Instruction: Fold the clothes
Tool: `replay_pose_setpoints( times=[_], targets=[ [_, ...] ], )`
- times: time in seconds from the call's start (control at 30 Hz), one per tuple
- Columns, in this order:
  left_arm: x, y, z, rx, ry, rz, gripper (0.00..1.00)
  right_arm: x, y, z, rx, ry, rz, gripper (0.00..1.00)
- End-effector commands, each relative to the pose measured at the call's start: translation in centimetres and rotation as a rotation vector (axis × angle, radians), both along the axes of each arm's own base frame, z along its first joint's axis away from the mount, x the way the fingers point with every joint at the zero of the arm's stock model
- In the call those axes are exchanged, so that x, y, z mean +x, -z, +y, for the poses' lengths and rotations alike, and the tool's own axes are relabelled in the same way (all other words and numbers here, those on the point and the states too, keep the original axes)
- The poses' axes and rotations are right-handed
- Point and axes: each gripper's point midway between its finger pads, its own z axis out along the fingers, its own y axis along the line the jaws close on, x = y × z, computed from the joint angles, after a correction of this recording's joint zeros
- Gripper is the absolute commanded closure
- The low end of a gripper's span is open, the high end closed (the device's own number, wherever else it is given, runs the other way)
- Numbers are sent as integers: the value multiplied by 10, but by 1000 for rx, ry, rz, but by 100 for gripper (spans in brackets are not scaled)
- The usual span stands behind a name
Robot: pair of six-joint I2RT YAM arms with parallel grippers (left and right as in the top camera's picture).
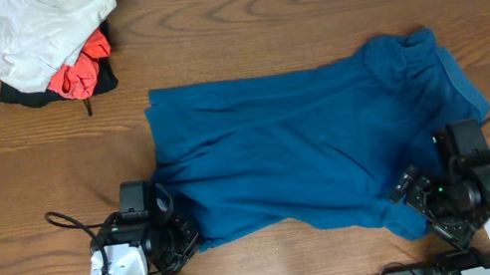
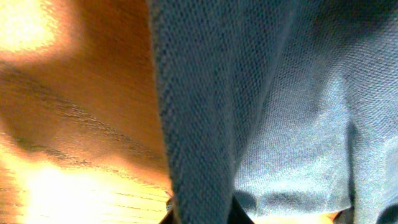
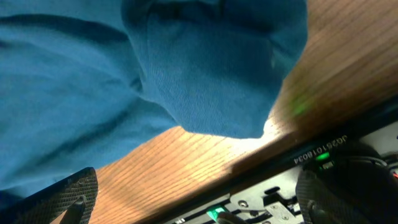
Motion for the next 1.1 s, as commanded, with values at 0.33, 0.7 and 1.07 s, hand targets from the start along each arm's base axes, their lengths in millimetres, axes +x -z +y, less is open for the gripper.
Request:
replay_pose_setpoints(
  times=[0.33,0.7,1.07],
  targets=[
    [-16,12,7,39,4,55,94,-5,34,-3,-20,117,169,1],
    [-16,12,6,39,4,54,94,-11,66,0,2,111,162,1],
    [-16,12,6,39,5,54,94,-3,83,-1,0,98,100,82]
  ],
)
